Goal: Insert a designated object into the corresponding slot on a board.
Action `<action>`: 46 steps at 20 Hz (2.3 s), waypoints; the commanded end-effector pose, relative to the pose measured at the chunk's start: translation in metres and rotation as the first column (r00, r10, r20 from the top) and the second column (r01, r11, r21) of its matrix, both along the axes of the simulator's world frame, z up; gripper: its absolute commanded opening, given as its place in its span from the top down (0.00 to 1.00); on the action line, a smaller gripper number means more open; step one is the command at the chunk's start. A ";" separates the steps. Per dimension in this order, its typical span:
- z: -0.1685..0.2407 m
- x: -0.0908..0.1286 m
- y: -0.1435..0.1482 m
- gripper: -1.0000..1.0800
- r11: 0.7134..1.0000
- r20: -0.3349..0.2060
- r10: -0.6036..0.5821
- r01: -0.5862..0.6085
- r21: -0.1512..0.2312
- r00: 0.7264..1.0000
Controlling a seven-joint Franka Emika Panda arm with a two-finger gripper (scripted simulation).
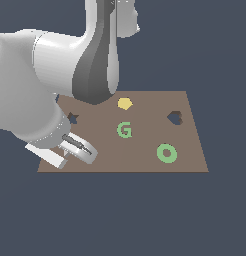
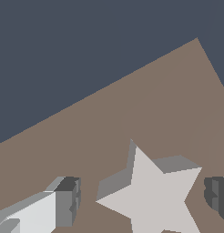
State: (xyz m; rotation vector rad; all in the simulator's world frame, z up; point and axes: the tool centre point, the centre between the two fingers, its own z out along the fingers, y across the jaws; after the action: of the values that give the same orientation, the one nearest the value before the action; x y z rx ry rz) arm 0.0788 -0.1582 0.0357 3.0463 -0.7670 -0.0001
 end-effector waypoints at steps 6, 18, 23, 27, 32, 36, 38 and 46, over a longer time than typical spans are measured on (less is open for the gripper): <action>-0.006 0.000 0.000 1.00 1.000 0.000 -0.001 0.001 0.000 1.000; -0.003 0.000 0.000 1.00 1.000 0.000 -0.001 0.001 0.000 1.000; -0.003 -0.001 -0.001 1.00 1.000 0.000 -0.022 0.022 0.000 1.000; -0.002 -0.003 -0.004 1.00 0.998 0.000 -0.069 0.069 0.000 0.998; -0.002 -0.008 -0.010 1.00 0.986 0.000 -0.166 0.166 0.000 0.986; -0.001 -0.014 -0.016 1.00 0.962 0.000 -0.272 0.272 0.000 0.962; -0.001 -0.018 -0.019 1.00 0.943 0.000 -0.334 0.334 0.000 0.943; 0.001 -0.040 -0.030 1.00 0.788 0.001 -0.616 0.616 0.001 0.788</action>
State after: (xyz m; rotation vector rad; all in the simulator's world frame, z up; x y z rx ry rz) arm 0.0439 -0.1864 0.0362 2.6871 -1.6280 0.0005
